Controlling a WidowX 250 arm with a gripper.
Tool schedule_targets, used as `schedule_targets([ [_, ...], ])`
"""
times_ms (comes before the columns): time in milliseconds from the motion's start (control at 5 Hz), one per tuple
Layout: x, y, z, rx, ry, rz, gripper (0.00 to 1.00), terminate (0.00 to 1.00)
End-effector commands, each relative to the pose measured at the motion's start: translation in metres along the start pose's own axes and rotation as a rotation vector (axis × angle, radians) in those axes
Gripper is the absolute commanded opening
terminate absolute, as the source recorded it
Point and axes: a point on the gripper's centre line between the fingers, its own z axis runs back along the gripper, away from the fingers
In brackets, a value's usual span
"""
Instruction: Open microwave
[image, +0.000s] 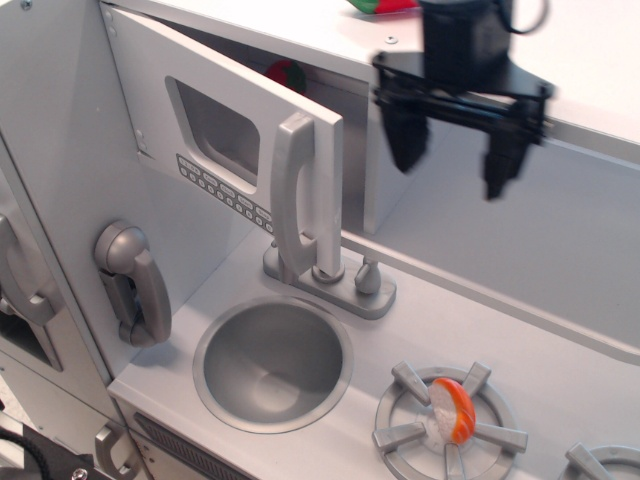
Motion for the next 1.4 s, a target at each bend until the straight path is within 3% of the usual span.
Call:
schedule_targets([
  [0,0.002,0.045,0.04,0.081,-0.166,0.047,1.0,0.0],
  [200,-0.021,0.069,0.042,0.128,-0.215,0.05,1.0,0.0],
  [400,-0.042,0.08,0.033,0.15,-0.174,0.027,1.0,0.0],
  [600,-0.068,0.089,0.032,0.173,-0.177,-0.009,1.0,0.0],
  [800,-0.095,0.098,0.041,0.164,-0.15,-0.051,1.0,0.0],
  [1200,-0.094,0.11,0.085,0.094,-0.145,-0.055,1.0,0.0],
])
